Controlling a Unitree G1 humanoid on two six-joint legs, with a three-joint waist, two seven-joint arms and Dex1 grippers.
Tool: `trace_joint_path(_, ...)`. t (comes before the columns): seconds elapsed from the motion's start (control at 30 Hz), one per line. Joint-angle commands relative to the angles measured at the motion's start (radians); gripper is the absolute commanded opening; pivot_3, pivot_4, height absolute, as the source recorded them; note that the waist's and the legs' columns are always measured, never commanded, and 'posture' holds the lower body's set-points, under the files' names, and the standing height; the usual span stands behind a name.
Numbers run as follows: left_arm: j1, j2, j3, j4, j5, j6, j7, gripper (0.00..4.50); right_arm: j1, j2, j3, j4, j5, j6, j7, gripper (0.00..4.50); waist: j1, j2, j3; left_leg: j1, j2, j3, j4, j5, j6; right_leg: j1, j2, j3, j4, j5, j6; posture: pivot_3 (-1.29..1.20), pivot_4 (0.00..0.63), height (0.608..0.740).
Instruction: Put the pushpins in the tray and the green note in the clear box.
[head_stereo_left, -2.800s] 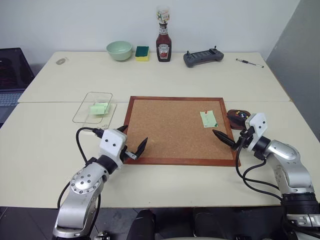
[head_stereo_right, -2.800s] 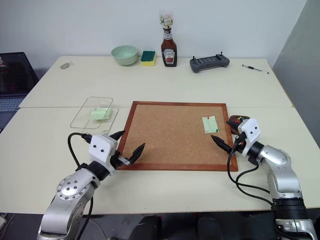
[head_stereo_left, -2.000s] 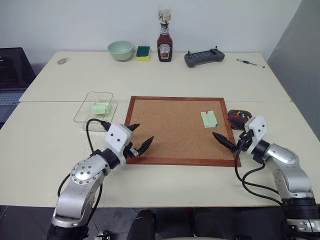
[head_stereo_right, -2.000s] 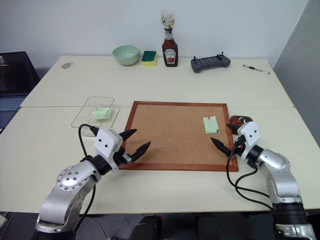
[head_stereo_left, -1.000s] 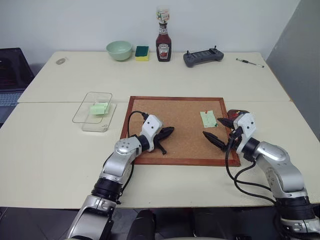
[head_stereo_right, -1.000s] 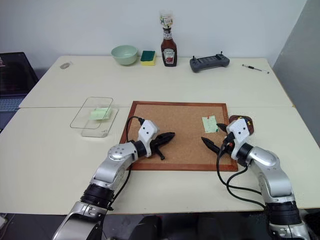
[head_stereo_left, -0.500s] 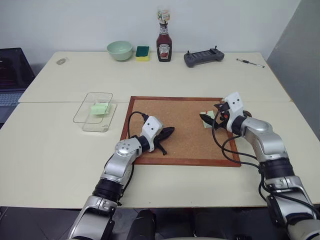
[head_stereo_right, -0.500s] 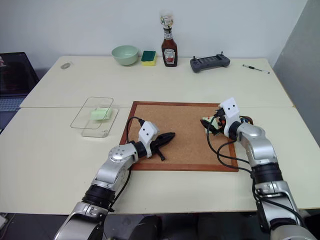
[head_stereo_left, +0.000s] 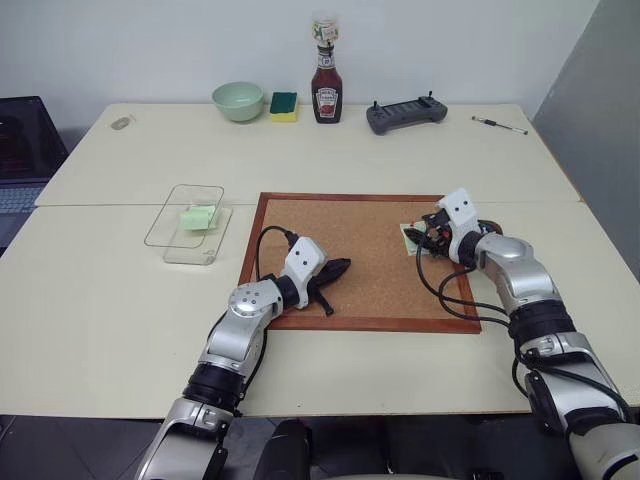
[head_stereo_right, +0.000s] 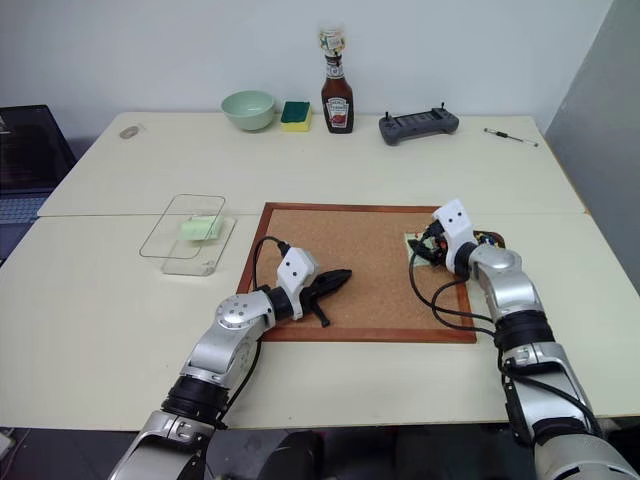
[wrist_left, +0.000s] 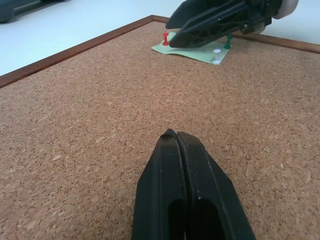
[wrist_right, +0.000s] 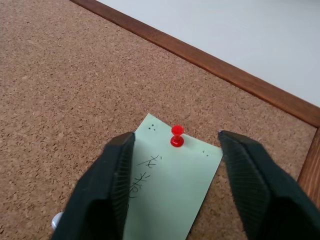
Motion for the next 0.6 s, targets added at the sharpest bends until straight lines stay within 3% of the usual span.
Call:
trace_joint_path(0.03, 0.022, 0.002, -0.012, 0.004, 0.008, 0.014, -0.007, 0.0, -0.036, 0.003, -0.005, 0.016, -0.014, -0.032, 0.004, 1.77, 0.0, 0.0, 0.0, 0.0, 0.0, 0.0, 0.0, 0.0, 0.0, 0.0, 0.0, 0.0, 0.0, 0.0, 0.0, 0.0, 0.15, 0.74)
trace_joint_path(0.3, 0.021, 0.001, -0.011, 0.01, 0.011, 0.011, -0.006, 0.0, -0.064, 0.009, -0.006, 0.064, -0.031, -0.047, 0.006, 0.08, -0.001, 0.0, 0.0, 0.0, 0.0, 0.0, 0.0, 0.0, 0.0, 0.0, 0.0, 0.0, 0.0, 0.0, 0.0, 0.0, 0.15, 0.74)
trace_joint_path(0.6, 0.03, 0.003, -0.015, 0.008, 0.014, 0.011, -0.008, 0.0, -0.064, 0.007, -0.027, 0.031, -0.014, -0.037, 0.018, 0.02, -0.005, 0.0, 0.0, 0.0, 0.0, 0.0, 0.0, 0.0, 0.0, 0.0, 0.0, 0.0, 0.0, 0.0, 0.0, 0.0, 0.15, 0.74)
